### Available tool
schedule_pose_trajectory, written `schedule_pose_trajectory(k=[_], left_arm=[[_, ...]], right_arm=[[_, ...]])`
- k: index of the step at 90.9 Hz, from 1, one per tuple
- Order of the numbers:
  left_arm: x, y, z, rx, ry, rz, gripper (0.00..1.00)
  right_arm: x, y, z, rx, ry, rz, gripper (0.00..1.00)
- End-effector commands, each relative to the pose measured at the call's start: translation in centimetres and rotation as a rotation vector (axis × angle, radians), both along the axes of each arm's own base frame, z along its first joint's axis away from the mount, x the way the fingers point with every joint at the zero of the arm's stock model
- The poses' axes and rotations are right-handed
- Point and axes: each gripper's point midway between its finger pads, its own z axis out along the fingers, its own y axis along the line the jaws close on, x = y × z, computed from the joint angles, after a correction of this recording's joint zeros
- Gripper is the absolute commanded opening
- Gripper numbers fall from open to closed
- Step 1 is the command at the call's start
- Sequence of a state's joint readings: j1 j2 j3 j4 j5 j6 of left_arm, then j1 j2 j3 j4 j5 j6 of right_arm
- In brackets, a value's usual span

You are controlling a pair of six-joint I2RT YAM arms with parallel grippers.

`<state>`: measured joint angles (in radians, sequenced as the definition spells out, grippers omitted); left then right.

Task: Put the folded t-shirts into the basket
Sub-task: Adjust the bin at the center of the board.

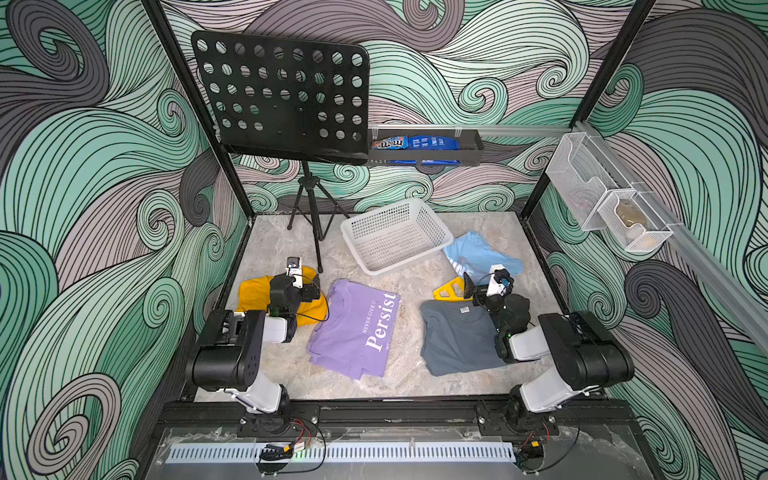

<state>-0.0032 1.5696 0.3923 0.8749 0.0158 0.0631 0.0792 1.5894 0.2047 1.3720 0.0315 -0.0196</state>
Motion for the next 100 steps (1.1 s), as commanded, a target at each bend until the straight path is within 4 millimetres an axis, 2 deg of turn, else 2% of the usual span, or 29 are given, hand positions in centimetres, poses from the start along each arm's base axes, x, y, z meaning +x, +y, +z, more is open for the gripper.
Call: schedule_pose_trajectory(k=[1,50,62,68,77,81,83,91,92,93,94,95,96,100], left_arm=[[0.7,-0.5,0.5,0.002,-0.012,-0.025,0.99],[0.7,-0.5,0.4,0.002,-0.01,-0.025,0.99],[0.6,-0.3,0.6,0.0,-0.018,-0.012,0.99],[0.3,0.2,1.5,-0.01,-0.035,0.018,0.99],[-0.4,0.9,2.7,-0.035,-0.021,0.042,0.99],[-0.6,1.0,4.1,-0.042,-0.012,0.039,0.99],[-0.9,1.0,3.8,-0.039,0.029,0.033,0.99],[-1.5,-0.1,5.5,-0.014,0.136,-0.046,0.99],[-1.6,-0.4,5.7,-0.01,0.149,-0.067,0.99],[-1.7,-0.7,5.8,-0.007,0.162,-0.087,0.99],[-1.8,-1.0,5.9,-0.008,0.18,-0.105,0.99],[-2.0,-1.3,6.0,-0.004,0.195,-0.127,0.99],[-2.2,-1.5,6.1,0.0,0.209,-0.145,0.99],[-2.7,-3.1,7.0,0.001,0.245,-0.256,0.99]], right_arm=[[0.3,0.0,1.1,0.007,-0.035,0.0,0.99],[0.3,0.0,1.2,0.007,-0.037,0.0,0.99],[-0.2,0.3,1.8,-0.001,-0.043,0.021,0.99],[0.1,0.5,2.6,-0.005,-0.019,0.032,0.99],[1.1,0.5,5.0,-0.014,0.019,0.024,0.99],[1.7,0.4,6.3,-0.029,0.04,0.022,0.99],[2.0,0.5,7.0,-0.037,0.044,0.023,0.99],[2.9,0.8,9.4,-0.098,0.077,0.047,0.99],[3.3,1.0,11.1,-0.112,0.038,0.056,0.99],[3.0,1.2,9.5,-0.122,0.104,0.071,0.99],[3.2,1.4,10.3,-0.139,0.084,0.085,0.99],[3.1,1.7,9.8,-0.156,0.118,0.108,0.99],[3.3,2.0,10.3,-0.171,0.104,0.123,0.99],[3.4,3.5,10.3,-0.216,0.137,0.228,0.99]])
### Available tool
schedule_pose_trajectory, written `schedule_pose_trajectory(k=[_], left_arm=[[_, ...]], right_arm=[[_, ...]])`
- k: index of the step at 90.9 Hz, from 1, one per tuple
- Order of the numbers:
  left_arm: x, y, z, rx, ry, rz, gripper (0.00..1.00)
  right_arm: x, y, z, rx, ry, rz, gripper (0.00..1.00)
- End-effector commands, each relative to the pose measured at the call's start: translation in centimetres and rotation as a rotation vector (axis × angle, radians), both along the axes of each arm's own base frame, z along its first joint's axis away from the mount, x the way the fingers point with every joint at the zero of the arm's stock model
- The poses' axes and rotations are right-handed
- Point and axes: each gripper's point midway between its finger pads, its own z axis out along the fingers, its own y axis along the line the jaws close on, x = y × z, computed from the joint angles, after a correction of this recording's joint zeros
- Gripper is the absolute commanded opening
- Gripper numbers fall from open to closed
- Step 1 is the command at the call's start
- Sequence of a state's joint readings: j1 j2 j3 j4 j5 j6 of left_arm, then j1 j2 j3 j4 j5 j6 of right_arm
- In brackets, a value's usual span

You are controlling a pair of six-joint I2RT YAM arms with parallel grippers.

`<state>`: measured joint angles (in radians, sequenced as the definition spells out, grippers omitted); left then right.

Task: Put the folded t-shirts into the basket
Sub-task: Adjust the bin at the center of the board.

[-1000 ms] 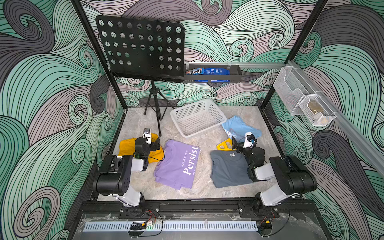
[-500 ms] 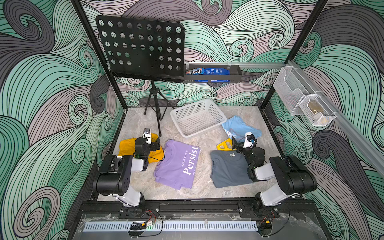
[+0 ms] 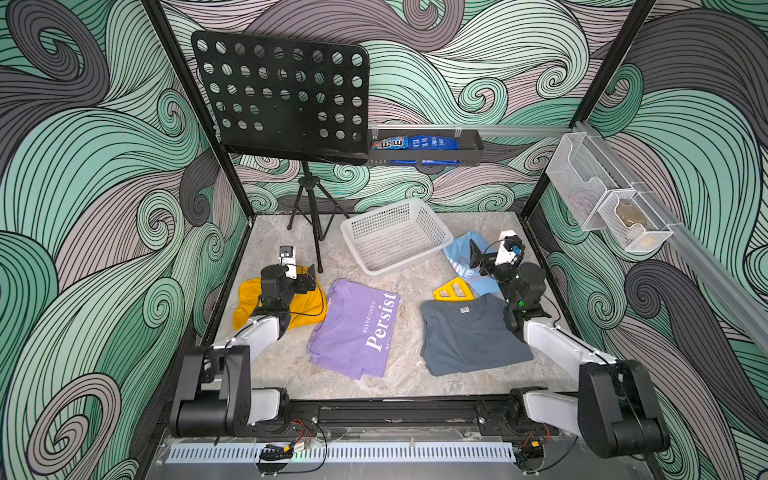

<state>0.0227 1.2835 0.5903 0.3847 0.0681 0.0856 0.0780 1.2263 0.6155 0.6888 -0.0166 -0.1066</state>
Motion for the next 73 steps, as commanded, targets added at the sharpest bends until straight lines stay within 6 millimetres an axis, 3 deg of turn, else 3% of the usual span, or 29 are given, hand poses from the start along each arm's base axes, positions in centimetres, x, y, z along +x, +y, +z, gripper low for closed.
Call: schedule_pose_trajectory(k=[1,9,21,33,46,58,64,73], left_arm=[[-3.2,-3.6,-1.0,-0.003,0.256,-0.246,0.99],[-3.7,-6.1,0.2,-0.072,0.282,-0.357,0.98],[-3.5,-9.6,-0.1,-0.093,0.346,-0.416,0.96],[-2.1,-12.2,-0.1,-0.141,0.407,-0.42,0.95],[0.1,-13.9,-1.9,-0.18,0.511,-0.401,0.93],[1.8,-15.4,-3.7,-0.193,0.605,-0.381,0.92],[2.6,-15.9,-4.3,-0.211,0.661,-0.371,0.91],[4.1,-16.5,-5.2,-0.226,0.738,-0.351,0.89]], right_arm=[[-0.1,2.8,-4.2,-0.161,0.249,0.183,0.99],[1.2,4.7,-5.0,-0.171,0.306,0.27,0.99],[5.2,6.0,-6.9,-0.084,0.427,0.319,0.97],[9.7,6.5,-9.7,-0.004,0.55,0.322,0.95],[13.3,7.5,-12.6,0.049,0.644,0.349,0.92],[14.4,9.3,-14.3,0.09,0.722,0.431,0.87],[14.2,10.2,-15.4,0.11,0.759,0.472,0.83],[13.0,11.4,-15.4,0.115,0.769,0.528,0.82]])
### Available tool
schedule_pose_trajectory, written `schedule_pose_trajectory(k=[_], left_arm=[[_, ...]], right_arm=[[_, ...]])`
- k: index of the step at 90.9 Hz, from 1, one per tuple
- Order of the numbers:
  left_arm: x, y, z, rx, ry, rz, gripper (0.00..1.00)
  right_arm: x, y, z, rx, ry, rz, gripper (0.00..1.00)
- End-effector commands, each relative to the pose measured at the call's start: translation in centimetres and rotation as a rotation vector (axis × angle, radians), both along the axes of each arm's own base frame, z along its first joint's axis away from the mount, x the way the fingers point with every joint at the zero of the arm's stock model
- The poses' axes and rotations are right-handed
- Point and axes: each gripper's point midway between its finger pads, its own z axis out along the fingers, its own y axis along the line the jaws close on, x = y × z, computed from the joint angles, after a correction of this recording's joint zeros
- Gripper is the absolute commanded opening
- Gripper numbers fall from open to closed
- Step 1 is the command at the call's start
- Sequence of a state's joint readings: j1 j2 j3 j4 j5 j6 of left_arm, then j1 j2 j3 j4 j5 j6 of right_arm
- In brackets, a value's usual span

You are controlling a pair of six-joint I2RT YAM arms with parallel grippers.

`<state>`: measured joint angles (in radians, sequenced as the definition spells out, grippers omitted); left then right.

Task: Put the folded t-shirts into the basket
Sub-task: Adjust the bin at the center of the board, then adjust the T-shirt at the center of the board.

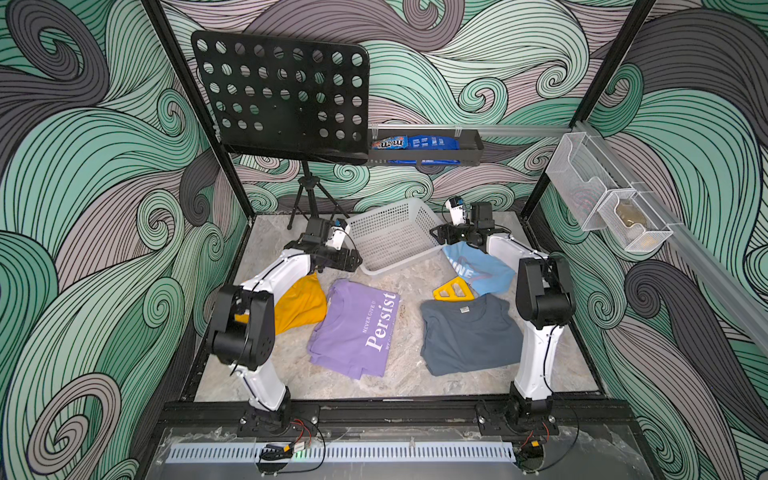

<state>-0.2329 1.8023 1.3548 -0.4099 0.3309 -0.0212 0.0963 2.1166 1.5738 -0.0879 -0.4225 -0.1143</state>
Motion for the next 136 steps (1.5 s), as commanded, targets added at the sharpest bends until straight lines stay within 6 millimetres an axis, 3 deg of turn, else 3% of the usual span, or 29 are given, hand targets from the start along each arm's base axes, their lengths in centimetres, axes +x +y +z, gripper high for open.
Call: schedule_pose_trajectory(k=[1,13,40,50,63,72,84,96,106,114,123,136], left_arm=[[-0.1,-0.5,-1.7,0.002,0.159,0.032,0.89],[0.9,-0.8,-3.1,0.022,0.225,0.036,0.86],[1.5,0.3,-3.2,0.12,0.165,-0.012,0.84],[1.6,0.6,-2.2,0.147,0.141,-0.032,0.85],[1.7,1.6,0.8,0.196,0.076,-0.039,0.88],[0.9,2.6,3.2,0.242,0.018,-0.057,0.94],[-2.8,2.6,5.1,0.247,0.004,-0.157,0.98],[-8.5,-0.9,6.0,0.128,0.002,-0.342,0.94],[-12.7,-5.3,5.1,0.084,-0.026,-0.494,0.92],[-15.9,-9.5,4.0,0.099,-0.046,-0.646,0.91],[-17.9,-13.7,2.3,0.159,-0.094,-0.777,0.9],[-20.0,-19.8,0.2,0.2,-0.165,-0.936,0.87]], right_arm=[[-2.4,2.7,0.1,0.071,0.075,0.103,0.81],[-4.8,3.4,1.6,0.089,0.079,0.144,0.79],[-9.9,3.9,1.0,0.074,0.122,0.215,0.79],[-9.3,1.9,1.6,0.026,0.104,0.167,0.83],[-8.9,-2.0,4.6,0.005,0.046,0.119,0.86],[-10.7,-3.9,5.5,-0.049,0.014,0.136,0.87],[-15.5,-5.2,3.5,-0.214,0.027,0.223,0.86],[-19.6,-9.1,1.8,-0.293,0.07,0.196,0.86],[-21.6,-13.8,0.6,-0.341,0.11,0.106,0.85],[-23.2,-16.9,-1.7,-0.44,0.155,0.045,0.83],[-25.2,-18.5,-4.4,-0.542,0.2,0.025,0.81],[-26.3,-19.2,-6.6,-0.562,0.242,-0.01,0.75]])
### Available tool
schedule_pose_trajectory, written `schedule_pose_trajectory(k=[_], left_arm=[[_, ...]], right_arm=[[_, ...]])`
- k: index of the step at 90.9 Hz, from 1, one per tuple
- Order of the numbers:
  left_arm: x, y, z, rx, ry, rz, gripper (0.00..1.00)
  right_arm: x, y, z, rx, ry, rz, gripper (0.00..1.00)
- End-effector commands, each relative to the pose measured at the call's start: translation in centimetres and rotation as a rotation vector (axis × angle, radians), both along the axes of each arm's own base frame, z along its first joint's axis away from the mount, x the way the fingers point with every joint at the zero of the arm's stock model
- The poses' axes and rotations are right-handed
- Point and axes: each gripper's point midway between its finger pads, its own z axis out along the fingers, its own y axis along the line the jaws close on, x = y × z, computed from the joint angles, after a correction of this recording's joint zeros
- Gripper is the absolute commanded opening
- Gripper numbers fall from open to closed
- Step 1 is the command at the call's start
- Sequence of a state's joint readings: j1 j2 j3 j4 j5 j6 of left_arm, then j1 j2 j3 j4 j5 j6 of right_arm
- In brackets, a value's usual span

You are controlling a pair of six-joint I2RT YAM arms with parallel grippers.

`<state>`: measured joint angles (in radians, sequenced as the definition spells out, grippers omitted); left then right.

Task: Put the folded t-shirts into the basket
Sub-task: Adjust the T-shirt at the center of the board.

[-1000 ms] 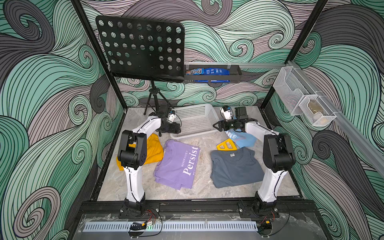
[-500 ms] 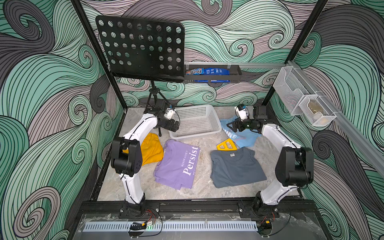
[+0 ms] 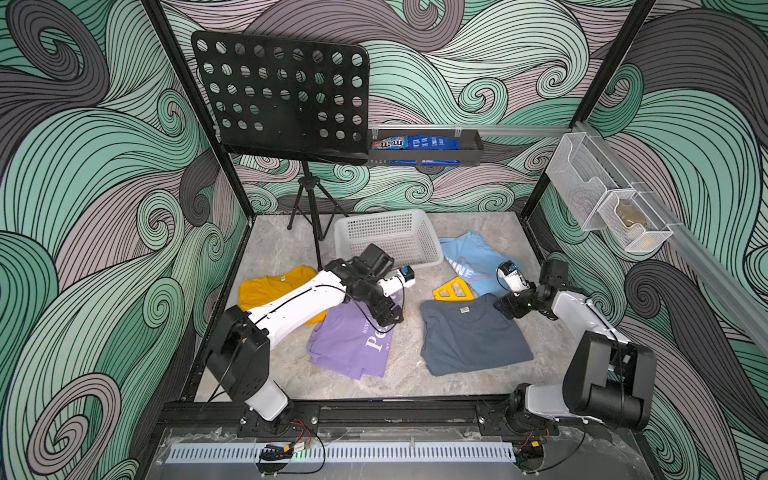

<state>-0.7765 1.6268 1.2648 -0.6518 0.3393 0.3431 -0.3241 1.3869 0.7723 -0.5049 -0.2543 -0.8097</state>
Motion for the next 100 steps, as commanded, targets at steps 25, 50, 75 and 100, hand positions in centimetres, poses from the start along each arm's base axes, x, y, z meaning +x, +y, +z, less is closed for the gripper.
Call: schedule_pose_trajectory(k=[25,50,75,100], left_arm=[[-0.5,-11.4,-5.1,0.068,-0.176,-0.249,0.81],[-2.6,-10.3,-9.6,0.163,-0.109,-0.377,0.82],[-3.6,-4.5,-9.2,0.249,-0.121,-0.434,0.84],[-0.9,-4.7,-4.2,0.131,-0.135,-0.206,0.87]], right_arm=[[0.6,-1.3,-1.2,0.08,0.077,-0.096,0.73],[-1.9,-1.7,-4.8,0.026,0.209,-0.067,0.51],[-5.8,1.3,-3.7,0.091,0.249,0.018,0.5],[-1.8,0.8,-0.9,0.177,0.15,-0.033,0.73]])
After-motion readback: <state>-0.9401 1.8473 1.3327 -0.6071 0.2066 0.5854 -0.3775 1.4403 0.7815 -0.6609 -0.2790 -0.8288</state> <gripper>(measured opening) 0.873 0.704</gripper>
